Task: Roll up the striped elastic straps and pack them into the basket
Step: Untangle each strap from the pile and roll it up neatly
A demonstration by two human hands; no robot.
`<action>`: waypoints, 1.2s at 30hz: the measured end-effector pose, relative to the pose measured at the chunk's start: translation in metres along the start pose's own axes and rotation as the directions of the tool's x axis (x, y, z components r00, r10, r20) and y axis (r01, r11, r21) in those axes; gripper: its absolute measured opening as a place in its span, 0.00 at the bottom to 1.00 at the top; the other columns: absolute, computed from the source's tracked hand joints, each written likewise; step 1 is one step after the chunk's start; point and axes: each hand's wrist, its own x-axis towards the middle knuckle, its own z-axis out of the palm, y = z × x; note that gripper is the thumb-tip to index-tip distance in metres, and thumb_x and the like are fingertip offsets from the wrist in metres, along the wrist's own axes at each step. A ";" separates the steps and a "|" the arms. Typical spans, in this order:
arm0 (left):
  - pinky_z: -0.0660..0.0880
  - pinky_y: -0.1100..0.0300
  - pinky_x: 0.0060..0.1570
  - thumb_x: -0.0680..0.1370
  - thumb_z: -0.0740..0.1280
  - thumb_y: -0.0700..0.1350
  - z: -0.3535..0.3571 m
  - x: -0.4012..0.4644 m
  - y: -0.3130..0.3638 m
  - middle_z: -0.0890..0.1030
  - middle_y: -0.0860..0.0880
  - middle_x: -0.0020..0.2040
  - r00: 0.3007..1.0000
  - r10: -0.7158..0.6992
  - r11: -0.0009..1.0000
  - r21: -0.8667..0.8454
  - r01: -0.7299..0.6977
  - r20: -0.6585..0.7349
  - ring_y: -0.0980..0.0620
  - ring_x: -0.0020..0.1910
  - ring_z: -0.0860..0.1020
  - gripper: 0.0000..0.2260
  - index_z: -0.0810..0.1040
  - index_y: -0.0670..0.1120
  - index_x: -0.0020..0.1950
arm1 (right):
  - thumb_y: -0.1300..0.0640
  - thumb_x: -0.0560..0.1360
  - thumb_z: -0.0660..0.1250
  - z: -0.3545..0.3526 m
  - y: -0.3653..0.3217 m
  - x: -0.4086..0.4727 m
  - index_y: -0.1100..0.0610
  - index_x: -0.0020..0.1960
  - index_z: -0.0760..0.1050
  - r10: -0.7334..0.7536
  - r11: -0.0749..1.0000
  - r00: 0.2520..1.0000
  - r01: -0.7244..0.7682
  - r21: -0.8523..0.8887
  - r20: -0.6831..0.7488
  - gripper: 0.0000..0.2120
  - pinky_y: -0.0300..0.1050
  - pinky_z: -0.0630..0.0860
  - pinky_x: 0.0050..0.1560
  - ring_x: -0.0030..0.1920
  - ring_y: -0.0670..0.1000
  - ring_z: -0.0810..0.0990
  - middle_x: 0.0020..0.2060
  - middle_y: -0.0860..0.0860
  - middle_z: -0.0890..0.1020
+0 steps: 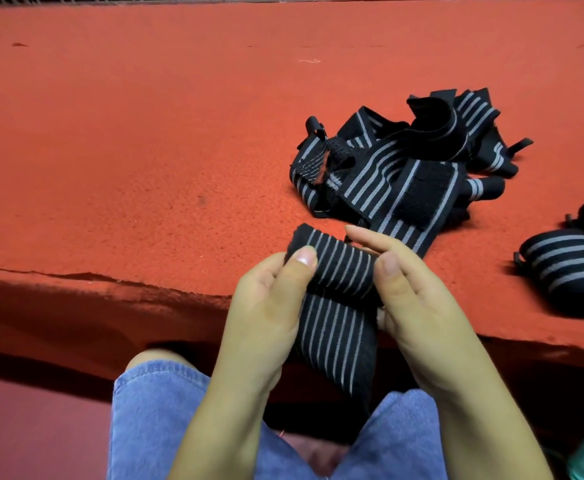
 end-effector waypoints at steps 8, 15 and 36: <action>0.75 0.45 0.57 0.71 0.67 0.58 -0.005 0.001 -0.002 0.83 0.39 0.54 0.994 -0.021 1.000 0.004 0.021 0.108 0.37 0.57 0.80 0.23 0.79 0.42 0.56 | 0.37 0.66 0.72 -0.004 -0.004 0.000 0.52 0.53 0.80 0.023 0.984 1.000 -0.021 0.179 -0.009 0.23 0.46 0.80 0.47 0.49 0.53 0.83 0.48 0.55 0.84; 0.77 0.58 0.55 0.76 0.65 0.50 -0.005 0.001 -0.003 0.84 0.46 0.54 0.981 -0.062 0.998 0.031 0.057 0.183 0.51 0.55 0.82 0.15 0.79 0.44 0.59 | 0.39 0.66 0.73 -0.005 -0.003 0.002 0.52 0.55 0.79 -0.029 0.976 0.993 0.054 0.212 -0.118 0.23 0.41 0.78 0.50 0.52 0.52 0.83 0.51 0.55 0.84; 0.78 0.51 0.47 0.60 0.69 0.75 -0.004 0.002 -0.006 0.85 0.41 0.46 0.992 -0.119 0.989 0.093 0.115 0.032 0.49 0.45 0.83 0.33 0.81 0.46 0.45 | 0.62 0.66 0.73 0.000 -0.002 0.000 0.46 0.51 0.78 -0.339 0.919 0.936 0.308 -0.245 -0.094 0.17 0.41 0.72 0.60 0.60 0.49 0.78 0.52 0.43 0.80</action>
